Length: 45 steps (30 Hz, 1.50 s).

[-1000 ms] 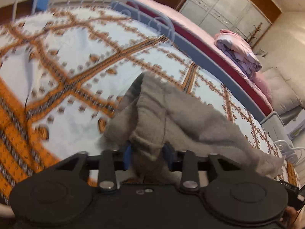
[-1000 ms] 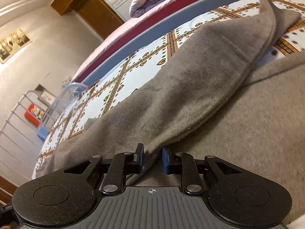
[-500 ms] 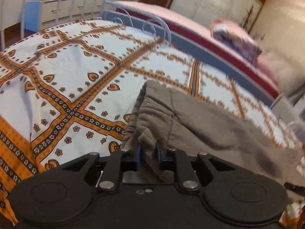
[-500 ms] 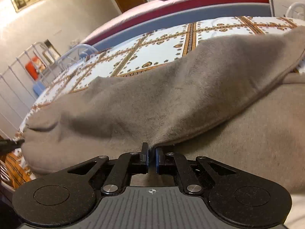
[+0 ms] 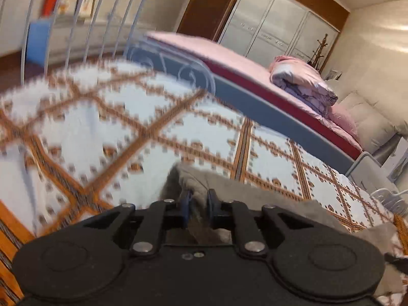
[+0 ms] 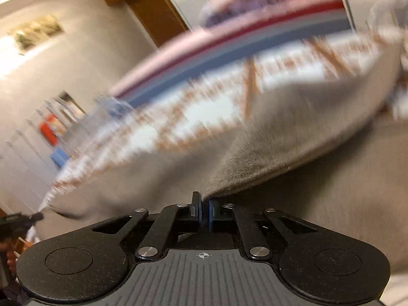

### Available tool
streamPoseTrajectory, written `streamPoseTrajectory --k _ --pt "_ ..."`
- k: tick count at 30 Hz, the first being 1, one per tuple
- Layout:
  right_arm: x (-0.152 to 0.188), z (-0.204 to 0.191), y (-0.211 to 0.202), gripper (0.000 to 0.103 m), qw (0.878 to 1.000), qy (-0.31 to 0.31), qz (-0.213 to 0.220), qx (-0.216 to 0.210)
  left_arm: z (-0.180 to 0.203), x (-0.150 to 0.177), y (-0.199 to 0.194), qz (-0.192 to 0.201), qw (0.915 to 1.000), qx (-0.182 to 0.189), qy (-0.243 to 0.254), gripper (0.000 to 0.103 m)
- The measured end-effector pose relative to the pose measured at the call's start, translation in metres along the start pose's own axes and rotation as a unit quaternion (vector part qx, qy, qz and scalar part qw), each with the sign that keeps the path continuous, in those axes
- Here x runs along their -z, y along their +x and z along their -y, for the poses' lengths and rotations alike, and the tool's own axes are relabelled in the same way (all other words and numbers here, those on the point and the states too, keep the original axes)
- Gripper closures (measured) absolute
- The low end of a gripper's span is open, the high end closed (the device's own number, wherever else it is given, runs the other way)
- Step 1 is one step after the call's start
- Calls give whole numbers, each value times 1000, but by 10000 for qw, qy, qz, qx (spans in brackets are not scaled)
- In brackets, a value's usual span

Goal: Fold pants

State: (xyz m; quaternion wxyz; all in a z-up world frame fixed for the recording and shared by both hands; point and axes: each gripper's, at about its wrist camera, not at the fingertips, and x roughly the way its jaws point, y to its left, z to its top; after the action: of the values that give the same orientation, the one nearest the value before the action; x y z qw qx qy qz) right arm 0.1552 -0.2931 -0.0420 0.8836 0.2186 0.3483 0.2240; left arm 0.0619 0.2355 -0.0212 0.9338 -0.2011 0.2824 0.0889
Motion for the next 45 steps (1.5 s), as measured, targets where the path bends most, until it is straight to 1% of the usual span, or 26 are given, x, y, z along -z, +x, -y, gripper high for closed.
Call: streamPoseTrajectory --k 1,2,3,4,5,6,7,9,12,13,15,16,17,19,21,22,26,28,29,33,35,37,40,42,43,45 --pt "-3 -8 -11 97 9998 -98 125 -114 -2 0 3 -96 9999 -45 11 100" --pt "-2 -11 -18 97 9996 -144 170 -184 -7 4 14 -416 9990 -168 81 100" --pt "3 -14 -19 97 9995 -218 136 -176 -12 14 29 -797 9961 -337 186 99" --pt "12 -12 -8 97 9992 -384 -100 12 -16 26 40 -1061 9926 -476 343 94" --pt "23 -6 8 97 9974 -472 -470 283 -17 34 42 -1093 9915 -531 467 87" --pt "34 6 28 97 9933 -351 -976 502 -18 36 36 -942 9929 -565 468 84" --pt "40 20 31 97 9951 -18 -928 343 -18 34 28 -817 9941 -598 385 80" --pt "30 29 18 94 9962 445 -741 146 -13 27 10 -678 9947 -616 460 80" --pt "15 23 -8 91 9987 54 -499 80 16 17 -14 -380 9922 -598 1025 79" --pt "11 22 -16 90 9989 -52 -452 61 27 14 -18 -292 9919 -507 1124 75" --pt "6 23 -32 88 9994 -168 -284 69 52 7 -19 -196 9907 -241 1326 56" --pt "3 24 -39 87 9994 -245 -155 181 67 6 -14 -220 9890 -124 1458 32" --pt "-1 28 -46 86 9991 -310 -12 295 81 5 -8 -251 9871 -20 1583 28" --pt "-10 41 -54 82 9986 -256 184 434 114 11 12 -447 9828 235 1777 33" --pt "-23 61 -55 77 9963 -103 384 756 146 22 33 -714 9799 585 1771 33" --pt "-30 77 -53 73 9946 96 489 914 160 30 43 -802 9779 606 1832 33" --pt "-61 148 -41 73 9810 1091 760 1414 194 68 90 -1114 9647 268 2372 33" --pt "-78 179 -33 73 9731 1459 862 1561 195 72 99 -1215 9612 170 2470 29" --pt "-85 191 -37 73 9712 1554 921 1553 191 70 104 -1185 9624 82 2442 26" --pt "-104 230 -20 73 9645 1881 996 1562 166 53 114 -1234 9769 -110 1741 26" --pt "-111 246 -7 73 9633 1938 925 1612 154 49 117 -1289 9800 -192 1507 26" --pt "-113 261 5 73 9626 1969 809 1673 150 50 118 -1275 9790 -299 1565 26" --pt "-113 263 10 73 9662 1868 857 1553 152 55 121 -1284 9752 -427 1752 26" --pt "-114 260 12 83 9689 1686 831 1612 158 59 123 -1275 9715 -544 1923 26" --pt "-113 258 12 97 9699 1611 794 1644 160 61 124 -1269 9701 -583 1987 25" --pt "-112 251 10 98 9705 1524 765 1705 161 62 125 -1250 9699 -608 1997 24"
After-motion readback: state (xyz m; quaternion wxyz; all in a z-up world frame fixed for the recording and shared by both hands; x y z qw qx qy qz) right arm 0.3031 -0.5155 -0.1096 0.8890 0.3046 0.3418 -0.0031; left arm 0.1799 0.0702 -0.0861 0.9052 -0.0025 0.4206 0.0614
